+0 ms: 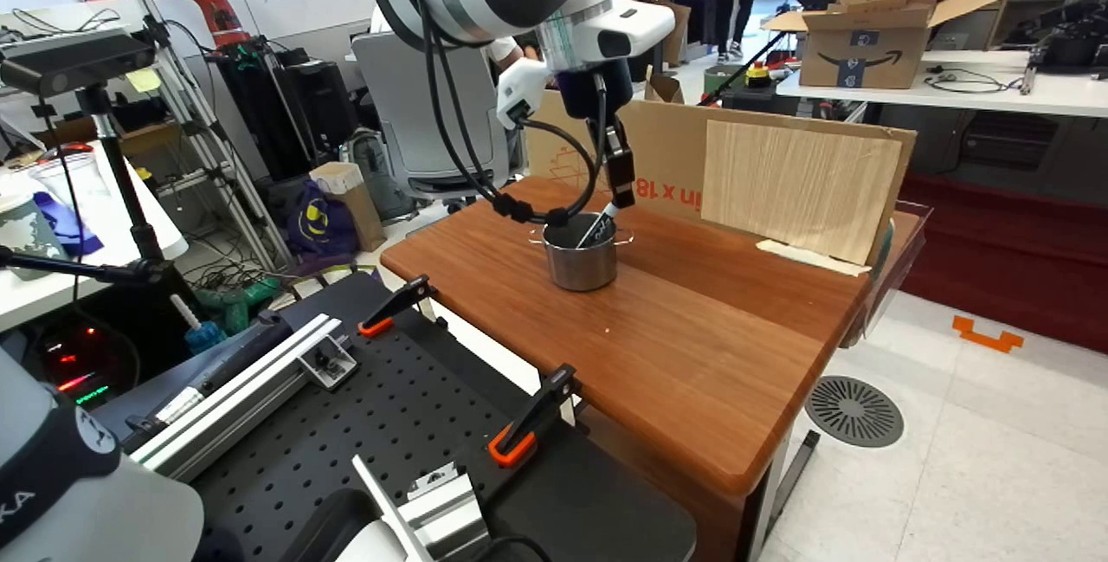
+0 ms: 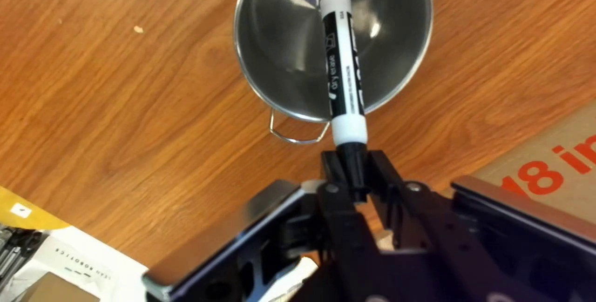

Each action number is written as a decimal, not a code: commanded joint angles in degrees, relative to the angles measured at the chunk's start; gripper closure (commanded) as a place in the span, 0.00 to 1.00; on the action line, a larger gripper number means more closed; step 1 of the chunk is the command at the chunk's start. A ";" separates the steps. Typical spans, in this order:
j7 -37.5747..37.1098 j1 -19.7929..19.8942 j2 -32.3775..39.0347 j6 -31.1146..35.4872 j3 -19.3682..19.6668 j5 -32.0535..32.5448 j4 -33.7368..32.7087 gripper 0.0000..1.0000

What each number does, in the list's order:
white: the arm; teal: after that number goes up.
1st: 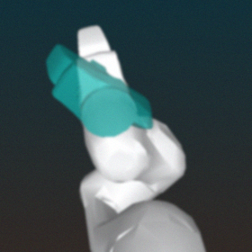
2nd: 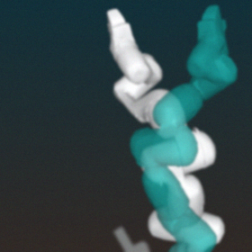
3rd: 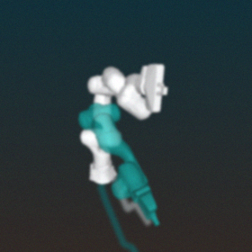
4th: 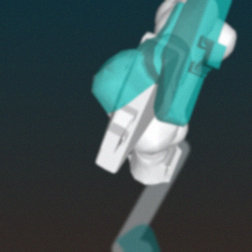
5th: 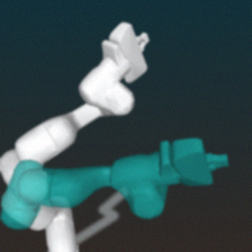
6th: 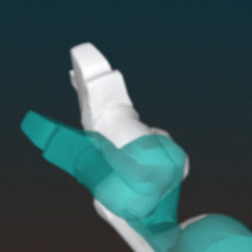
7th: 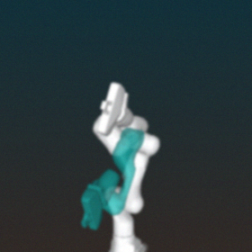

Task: Remove the marker from the pot and put it on the table

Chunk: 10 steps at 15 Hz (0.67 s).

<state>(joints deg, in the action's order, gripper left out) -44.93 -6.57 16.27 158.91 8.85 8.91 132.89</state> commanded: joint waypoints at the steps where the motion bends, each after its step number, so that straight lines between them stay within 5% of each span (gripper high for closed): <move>1: -0.13 -0.57 -4.98 -1.84 0.28 -0.49 1.21 0.95; 10: 0.03 1.47 -17.88 -8.34 -7.32 -3.29 3.43 0.95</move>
<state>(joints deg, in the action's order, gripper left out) -44.93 -6.38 -0.40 152.37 4.34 7.15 135.05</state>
